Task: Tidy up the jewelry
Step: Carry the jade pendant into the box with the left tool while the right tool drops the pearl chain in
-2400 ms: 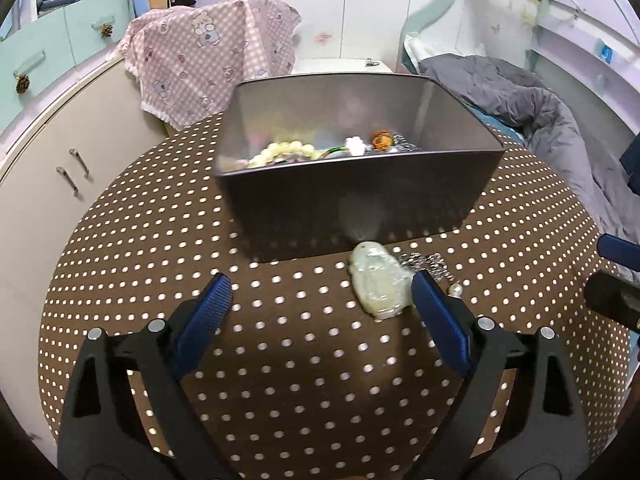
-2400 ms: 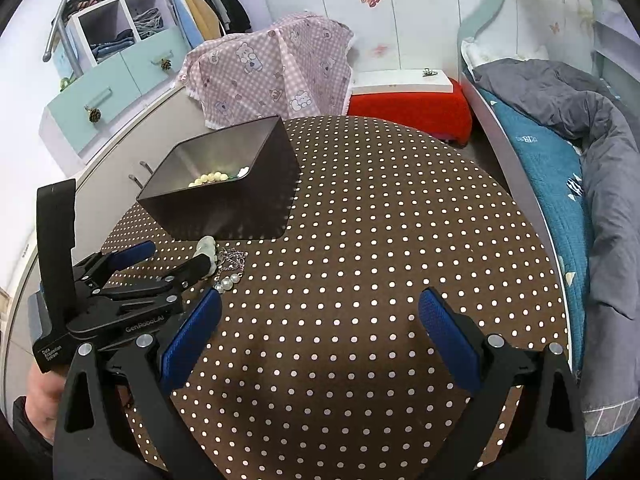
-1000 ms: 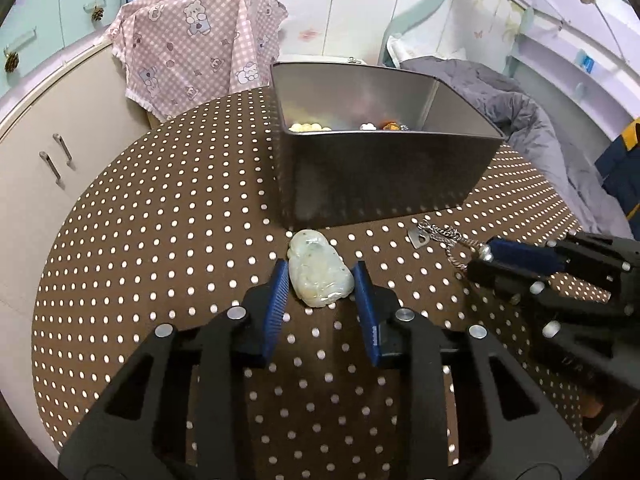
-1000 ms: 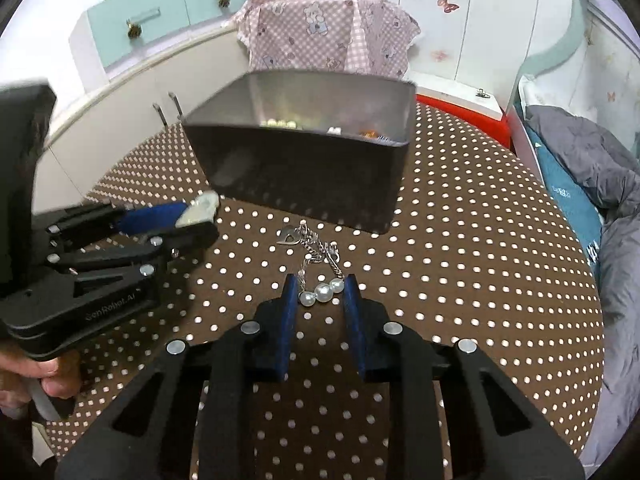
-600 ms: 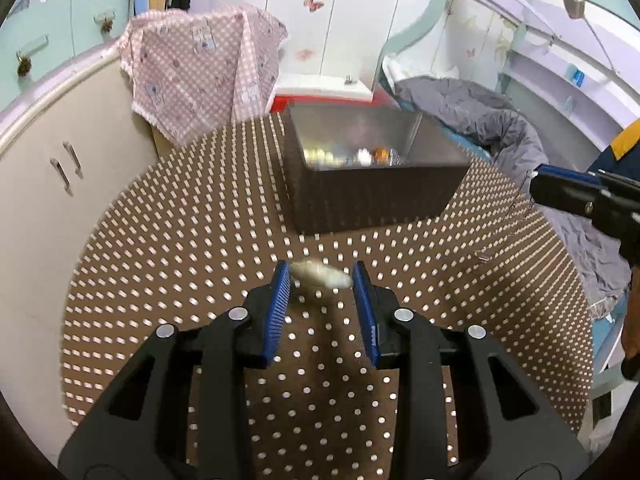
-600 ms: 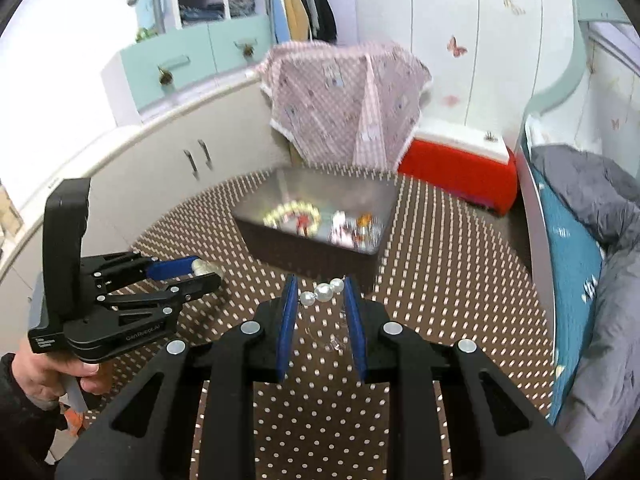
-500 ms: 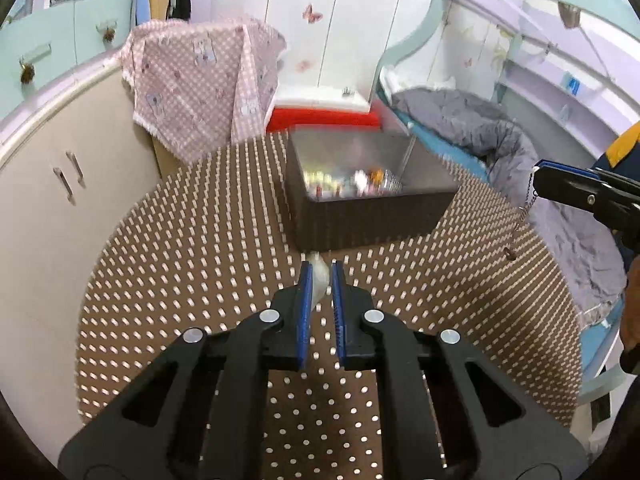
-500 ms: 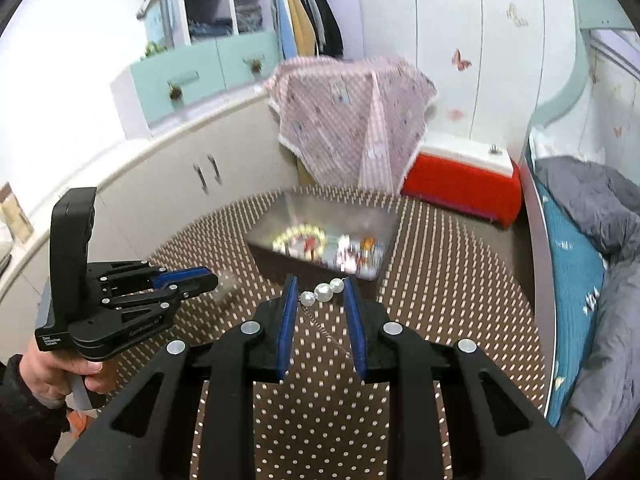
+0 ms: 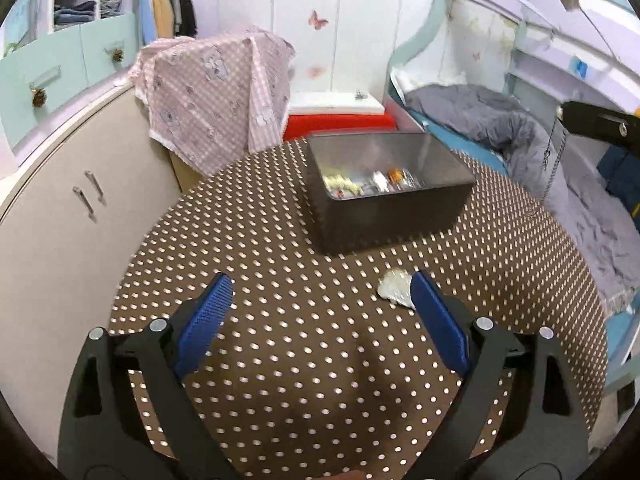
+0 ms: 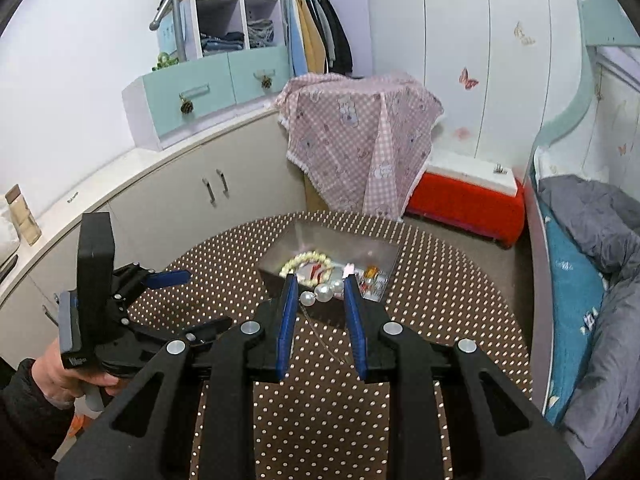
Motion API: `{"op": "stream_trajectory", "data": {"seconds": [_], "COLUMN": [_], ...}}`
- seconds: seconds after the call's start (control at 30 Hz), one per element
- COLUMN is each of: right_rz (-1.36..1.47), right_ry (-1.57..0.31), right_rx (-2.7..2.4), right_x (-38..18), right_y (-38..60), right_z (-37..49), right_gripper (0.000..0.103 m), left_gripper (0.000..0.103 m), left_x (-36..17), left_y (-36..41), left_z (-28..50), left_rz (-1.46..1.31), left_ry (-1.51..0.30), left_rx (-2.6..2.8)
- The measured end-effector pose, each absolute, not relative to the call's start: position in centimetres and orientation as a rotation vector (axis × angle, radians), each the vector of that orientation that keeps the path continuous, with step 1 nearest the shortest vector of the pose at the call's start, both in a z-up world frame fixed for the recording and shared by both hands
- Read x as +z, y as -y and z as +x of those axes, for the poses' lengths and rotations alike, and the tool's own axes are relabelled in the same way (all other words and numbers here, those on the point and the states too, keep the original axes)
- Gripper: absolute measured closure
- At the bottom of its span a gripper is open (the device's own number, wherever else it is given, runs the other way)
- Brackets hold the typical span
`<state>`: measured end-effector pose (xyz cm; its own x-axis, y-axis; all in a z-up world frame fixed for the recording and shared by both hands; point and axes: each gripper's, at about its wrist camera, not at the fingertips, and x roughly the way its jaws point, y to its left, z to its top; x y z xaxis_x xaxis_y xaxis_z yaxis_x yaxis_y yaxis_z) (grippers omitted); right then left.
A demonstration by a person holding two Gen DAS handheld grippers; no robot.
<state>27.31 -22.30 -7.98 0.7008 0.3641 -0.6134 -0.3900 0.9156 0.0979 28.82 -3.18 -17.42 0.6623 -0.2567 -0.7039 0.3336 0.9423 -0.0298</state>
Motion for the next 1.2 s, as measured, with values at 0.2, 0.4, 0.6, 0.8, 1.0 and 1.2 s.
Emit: {"op": "stream_trajectory", "data": {"seconds": [0.2, 0.4, 0.6, 0.8, 1.0, 1.2], "right_rz": [-0.017, -0.008, -0.009, -0.017, -0.036, -0.046], "right_ry": [-0.709, -0.717, -0.706, -0.682, -0.62, -0.547], "right_rx": [0.416, 0.413, 0.422, 0.436, 0.455, 0.461], "right_x": [-9.4, -9.5, -9.2, -8.2, -5.3, -1.9], "right_y": [22.6, 23.0, 23.0, 22.7, 22.3, 22.0], "right_z": [27.7, 28.0, 27.9, 27.5, 27.7, 28.3], "right_gripper": [0.082, 0.082, 0.082, 0.082, 0.082, 0.081], "left_gripper": [0.014, 0.054, 0.061, 0.061, 0.061, 0.061], "left_x": [-20.1, -22.0, -21.7, -20.1, -13.8, -8.5], "left_y": [6.6, 8.9, 8.0, 6.3, 4.2, 4.1], "left_z": [30.0, 31.3, 31.0, 29.3, 28.7, 30.0], "left_rz": [0.159, 0.191, 0.165, 0.113, 0.094, 0.088], "left_ry": [-0.832, -0.887, -0.897, -0.861, -0.713, -0.597], "left_rx": [-0.37, -0.438, -0.495, -0.476, -0.432, -0.394]}}
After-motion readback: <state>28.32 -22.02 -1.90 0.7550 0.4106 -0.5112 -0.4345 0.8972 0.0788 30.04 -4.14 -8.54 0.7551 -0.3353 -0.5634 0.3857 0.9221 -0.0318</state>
